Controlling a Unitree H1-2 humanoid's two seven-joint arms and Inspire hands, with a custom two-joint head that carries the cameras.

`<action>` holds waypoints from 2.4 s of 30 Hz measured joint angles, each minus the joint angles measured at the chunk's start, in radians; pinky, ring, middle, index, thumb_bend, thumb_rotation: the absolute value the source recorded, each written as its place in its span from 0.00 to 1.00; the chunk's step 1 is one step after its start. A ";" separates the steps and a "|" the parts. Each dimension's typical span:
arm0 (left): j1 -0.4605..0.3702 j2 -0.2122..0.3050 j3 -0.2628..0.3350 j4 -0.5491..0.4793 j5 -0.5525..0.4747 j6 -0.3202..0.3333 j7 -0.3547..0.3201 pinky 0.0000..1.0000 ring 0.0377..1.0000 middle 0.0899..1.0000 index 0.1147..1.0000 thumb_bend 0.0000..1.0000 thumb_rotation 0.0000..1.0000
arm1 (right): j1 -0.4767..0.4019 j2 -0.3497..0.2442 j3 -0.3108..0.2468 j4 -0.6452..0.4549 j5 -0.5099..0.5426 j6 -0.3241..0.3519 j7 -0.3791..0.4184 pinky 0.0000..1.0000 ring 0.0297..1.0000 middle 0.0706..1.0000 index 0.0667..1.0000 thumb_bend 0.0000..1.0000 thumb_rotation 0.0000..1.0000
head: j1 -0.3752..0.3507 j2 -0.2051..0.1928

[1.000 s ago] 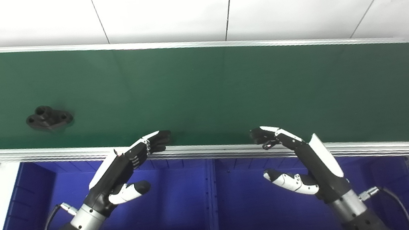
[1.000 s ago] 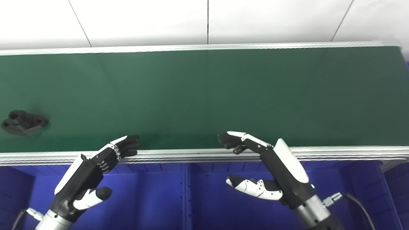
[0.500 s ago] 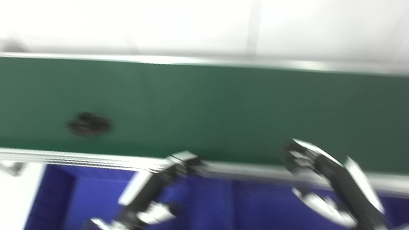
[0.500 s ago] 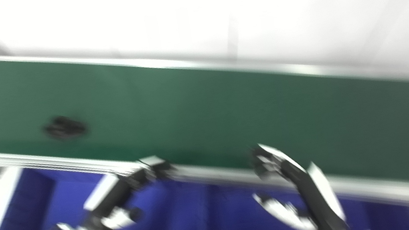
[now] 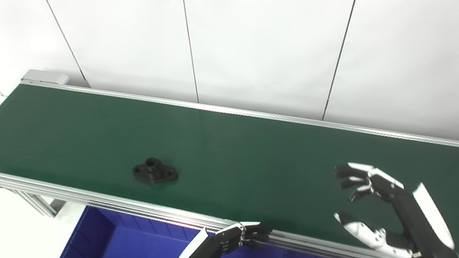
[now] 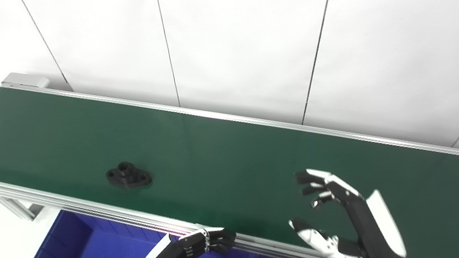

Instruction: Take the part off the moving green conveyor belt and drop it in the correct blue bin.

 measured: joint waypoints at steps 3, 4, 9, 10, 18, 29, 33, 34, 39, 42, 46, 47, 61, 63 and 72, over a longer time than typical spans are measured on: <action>0.000 0.004 -0.004 0.009 0.000 0.000 0.003 0.73 0.78 0.81 0.76 0.83 0.72 | -0.045 0.011 0.007 -0.002 -0.042 0.032 0.017 0.51 0.64 0.69 0.71 0.54 0.19 | -0.012 -0.012; 0.000 0.005 -0.004 0.012 0.000 0.000 0.003 0.72 0.78 0.80 0.75 0.82 0.72 | -0.061 0.013 0.011 -0.003 -0.049 0.051 0.028 0.52 0.64 0.70 0.72 0.55 0.16 | -0.021 -0.017; -0.001 0.004 -0.003 0.025 -0.018 0.000 0.002 0.72 0.77 0.80 0.75 0.77 0.69 | -0.143 0.012 0.040 0.015 -0.067 0.114 0.094 0.52 0.64 0.71 0.73 0.60 0.11 | -0.034 -0.025; -0.003 0.004 -0.003 0.025 -0.019 0.000 0.002 0.71 0.77 0.80 0.75 0.78 0.69 | -0.158 0.010 0.047 0.031 -0.076 0.115 0.099 0.52 0.64 0.71 0.73 0.60 0.13 | -0.040 -0.026; -0.007 0.003 0.000 0.026 -0.021 0.000 0.002 0.69 0.76 0.78 0.73 0.78 0.68 | -0.232 0.012 0.103 0.136 -0.155 0.115 0.112 0.57 0.69 0.75 0.78 0.60 0.24 | -0.071 -0.014; 0.014 0.002 0.010 0.023 -0.035 0.000 -0.002 0.69 0.76 0.78 0.73 0.77 0.68 | -0.309 0.052 0.175 0.258 -0.204 0.115 0.123 0.61 0.70 0.75 0.80 0.62 0.36 | -0.140 0.037; 0.027 0.007 0.014 0.015 -0.041 0.000 -0.006 0.70 0.77 0.80 0.74 0.78 0.71 | -0.341 0.063 0.199 0.280 -0.232 0.115 0.123 0.60 0.70 0.74 0.80 0.63 0.39 | -0.190 0.063; 0.028 0.011 0.014 0.011 -0.041 0.000 -0.006 0.70 0.76 0.80 0.74 0.78 0.71 | -0.349 0.068 0.203 0.288 -0.237 0.115 0.122 0.61 0.70 0.75 0.80 0.63 0.40 | -0.213 0.077; 0.037 0.032 0.024 -0.020 -0.065 -0.001 -0.030 0.72 0.78 0.81 0.76 0.75 0.70 | -0.389 0.094 0.226 0.340 -0.271 0.115 0.123 0.66 0.74 0.77 0.81 0.64 0.42 | -0.272 0.120; 0.049 0.040 0.038 -0.046 -0.080 -0.001 -0.059 0.72 0.78 0.82 0.76 0.75 0.70 | -0.411 0.113 0.235 0.369 -0.296 0.120 0.122 0.65 0.73 0.76 0.81 0.64 0.39 | -0.328 0.153; 0.061 0.042 0.064 -0.056 -0.131 -0.001 -0.099 0.72 0.79 0.83 0.77 0.76 0.72 | -0.444 0.130 0.249 0.420 -0.343 0.121 0.121 0.63 0.72 0.76 0.81 0.64 0.38 | -0.362 0.179; 0.063 0.041 0.067 -0.060 -0.131 -0.001 -0.102 0.72 0.79 0.83 0.77 0.75 0.75 | -0.447 0.132 0.251 0.424 -0.349 0.121 0.121 0.62 0.71 0.75 0.80 0.65 0.35 | -0.380 0.193; 0.067 0.008 0.201 -0.066 -0.199 -0.001 -0.295 0.78 0.82 0.85 0.79 0.76 0.81 | -0.518 0.140 0.352 0.620 -0.500 0.114 0.007 0.62 0.71 0.75 0.76 0.75 0.28 | -0.407 0.238; 0.067 -0.004 0.221 -0.066 -0.205 -0.001 -0.311 0.78 0.82 0.84 0.79 0.75 0.81 | -0.521 0.138 0.366 0.634 -0.516 0.114 0.001 0.59 0.68 0.73 0.76 0.75 0.29 | -0.405 0.245; 0.072 -0.024 0.267 -0.080 -0.238 -0.001 -0.371 0.77 0.81 0.84 0.79 0.75 0.80 | -0.535 0.112 0.415 0.657 -0.566 0.114 0.010 0.60 0.69 0.73 0.77 0.73 0.31 | -0.402 0.282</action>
